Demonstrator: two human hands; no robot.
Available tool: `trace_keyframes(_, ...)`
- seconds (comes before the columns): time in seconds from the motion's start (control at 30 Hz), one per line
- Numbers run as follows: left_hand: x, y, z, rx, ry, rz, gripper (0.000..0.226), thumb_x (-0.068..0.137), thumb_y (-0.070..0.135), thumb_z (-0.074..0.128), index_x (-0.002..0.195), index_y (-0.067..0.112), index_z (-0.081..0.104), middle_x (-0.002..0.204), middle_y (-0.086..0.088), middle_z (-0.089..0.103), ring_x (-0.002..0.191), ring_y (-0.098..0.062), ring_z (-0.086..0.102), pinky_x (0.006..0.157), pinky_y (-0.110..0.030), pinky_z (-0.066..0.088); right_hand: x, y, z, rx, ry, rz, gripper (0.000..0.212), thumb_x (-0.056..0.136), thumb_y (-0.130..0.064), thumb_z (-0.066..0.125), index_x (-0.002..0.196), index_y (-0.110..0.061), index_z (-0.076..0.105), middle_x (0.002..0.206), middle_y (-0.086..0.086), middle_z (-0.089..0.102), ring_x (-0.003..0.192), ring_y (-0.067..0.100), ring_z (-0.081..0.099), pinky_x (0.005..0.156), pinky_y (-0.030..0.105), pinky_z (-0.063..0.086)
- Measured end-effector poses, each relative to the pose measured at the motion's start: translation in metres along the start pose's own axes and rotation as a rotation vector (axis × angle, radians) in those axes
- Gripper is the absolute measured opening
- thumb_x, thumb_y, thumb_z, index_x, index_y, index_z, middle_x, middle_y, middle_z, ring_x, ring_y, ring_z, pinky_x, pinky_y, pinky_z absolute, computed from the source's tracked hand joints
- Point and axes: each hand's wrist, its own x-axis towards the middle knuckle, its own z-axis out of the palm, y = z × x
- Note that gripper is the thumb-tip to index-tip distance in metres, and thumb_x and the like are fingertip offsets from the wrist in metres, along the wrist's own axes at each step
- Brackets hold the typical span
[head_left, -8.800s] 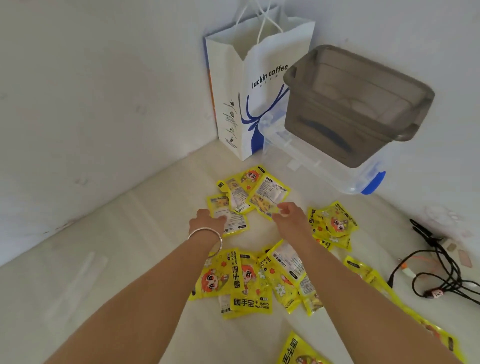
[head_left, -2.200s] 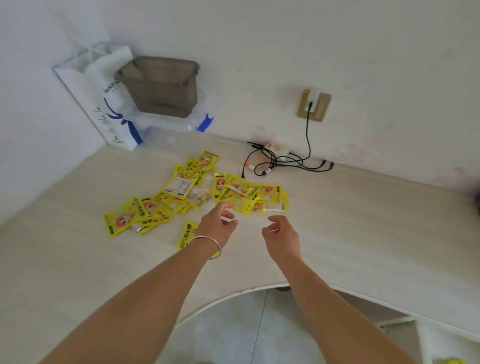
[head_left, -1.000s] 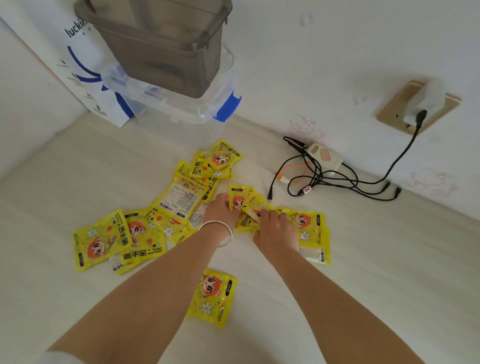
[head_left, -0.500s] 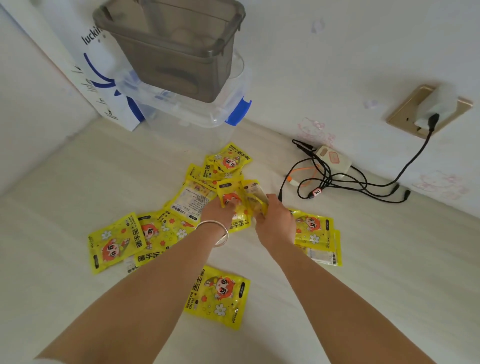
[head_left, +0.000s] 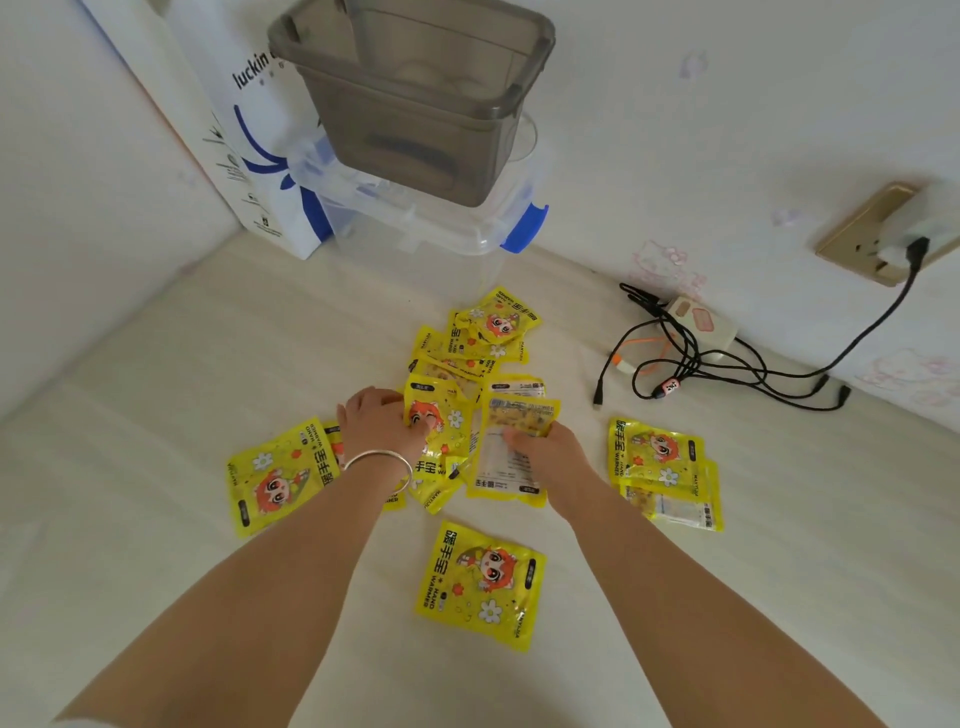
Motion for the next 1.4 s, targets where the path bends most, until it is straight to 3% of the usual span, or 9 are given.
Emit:
trace_keyframes(0.13, -0.011, 0.001, 0.000, -0.022, 0.008, 0.035, 0.041, 0.089, 0.043, 0.054, 0.110, 0.012, 0.068, 0.135, 0.002, 0.047, 0.138, -0.022, 0.027, 0.119, -0.046, 0.009, -0.002, 0.009, 0.009, 0.038, 0.011, 0.010, 0.019, 0.086, -0.013, 0.066, 0.104, -0.015, 0.063, 0.108, 0.008, 0.070, 0.101, 0.028, 0.066, 0.091, 0.044, 0.053)
trace_keyframes(0.3, -0.007, 0.004, -0.005, -0.018, -0.109, 0.042, 0.042, 0.086, 0.048, 0.052, 0.117, 0.022, 0.066, 0.141, 0.008, 0.044, 0.137, -0.022, 0.028, 0.119, -0.044, 0.012, -0.006, 0.021, 0.016, 0.059, 0.017, 0.022, 0.016, 0.086, -0.009, 0.065, 0.100, -0.015, 0.064, 0.105, 0.007, 0.069, 0.096, 0.026, 0.065, 0.087, 0.041, 0.053)
trace_keyframes(0.5, 0.004, 0.009, -0.001, -0.017, -0.124, 0.203, 0.043, 0.083, 0.048, 0.055, 0.119, 0.027, 0.065, 0.145, 0.014, 0.043, 0.139, -0.019, 0.026, 0.117, -0.038, 0.018, -0.005, 0.023, 0.022, 0.191, 0.023, 0.032, 0.020, 0.087, -0.008, 0.062, 0.107, -0.013, 0.064, 0.103, 0.006, 0.069, 0.100, 0.028, 0.065, 0.097, 0.048, 0.050)
trace_keyframes(0.63, 0.008, 0.014, 0.001, -0.129, -0.071, 0.245, 0.038, 0.082, 0.044, 0.061, 0.109, 0.020, 0.071, 0.133, 0.005, 0.057, 0.134, -0.019, 0.033, 0.112, -0.031, 0.025, -0.002, 0.018, 0.024, 0.271, 0.014, 0.025, 0.017, 0.089, -0.006, 0.060, 0.104, -0.014, 0.063, 0.092, 0.001, 0.068, 0.092, 0.026, 0.064, 0.094, 0.047, 0.051)
trace_keyframes(0.77, 0.006, 0.028, -0.007, -0.157, -0.136, 0.246, 0.038, 0.084, 0.035, 0.060, 0.112, 0.009, 0.062, 0.122, -0.010, 0.059, 0.125, -0.027, 0.041, 0.103, -0.037, 0.038, 0.003, 0.017, 0.028, 0.252, 0.013, 0.003, 0.016, 0.089, -0.007, 0.058, 0.092, -0.022, 0.063, 0.091, 0.000, 0.068, 0.095, 0.027, 0.064, 0.095, 0.050, 0.050)
trace_keyframes(0.97, 0.008, 0.046, -0.021, 0.038, -0.238, 0.224, 0.044, 0.086, 0.042, 0.057, 0.120, 0.014, 0.052, 0.119, -0.015, 0.058, 0.117, -0.034, 0.051, 0.095, -0.042, 0.044, 0.010, 0.020, 0.026, 0.261, 0.066, -0.006, 0.019, 0.090, -0.008, 0.057, 0.086, -0.027, 0.061, 0.092, 0.001, 0.067, 0.090, 0.025, 0.064, 0.093, 0.048, 0.052)
trace_keyframes(1.2, -0.010, 0.072, -0.021, -0.513, -0.229, 0.210, 0.043, 0.083, 0.019, 0.063, 0.122, 0.014, 0.045, 0.109, -0.010, 0.061, 0.103, -0.033, 0.060, 0.084, -0.037, 0.048, 0.001, 0.015, -0.005, 0.553, 0.059, 0.029, 0.018, 0.088, -0.003, 0.061, 0.103, -0.012, 0.061, 0.094, 0.007, 0.068, 0.090, 0.029, 0.065, 0.091, 0.050, 0.052)
trace_keyframes(1.3, -0.028, 0.096, -0.023, -0.679, -0.290, 0.218, 0.071, 0.082, 0.016, 0.067, 0.142, 0.025, 0.029, 0.136, 0.003, 0.045, 0.125, -0.018, 0.046, 0.103, -0.031, 0.037, -0.012, 0.021, -0.041, 0.660, 0.110, 0.027, 0.035, 0.085, -0.004, 0.065, 0.119, -0.006, 0.055, 0.101, 0.012, 0.067, 0.087, 0.027, 0.066, 0.076, 0.045, 0.057)
trace_keyframes(1.4, -0.057, 0.124, -0.013, -0.647, -0.399, 0.232, 0.079, 0.083, 0.019, 0.068, 0.148, 0.024, 0.022, 0.147, 0.001, 0.039, 0.135, -0.021, 0.039, 0.107, -0.034, 0.034, -0.032, 0.040, -0.078, 0.743, 0.149, 0.032, 0.049, 0.084, -0.007, 0.067, 0.130, -0.005, 0.049, 0.111, 0.016, 0.064, 0.088, 0.029, 0.067, 0.062, 0.039, 0.058)
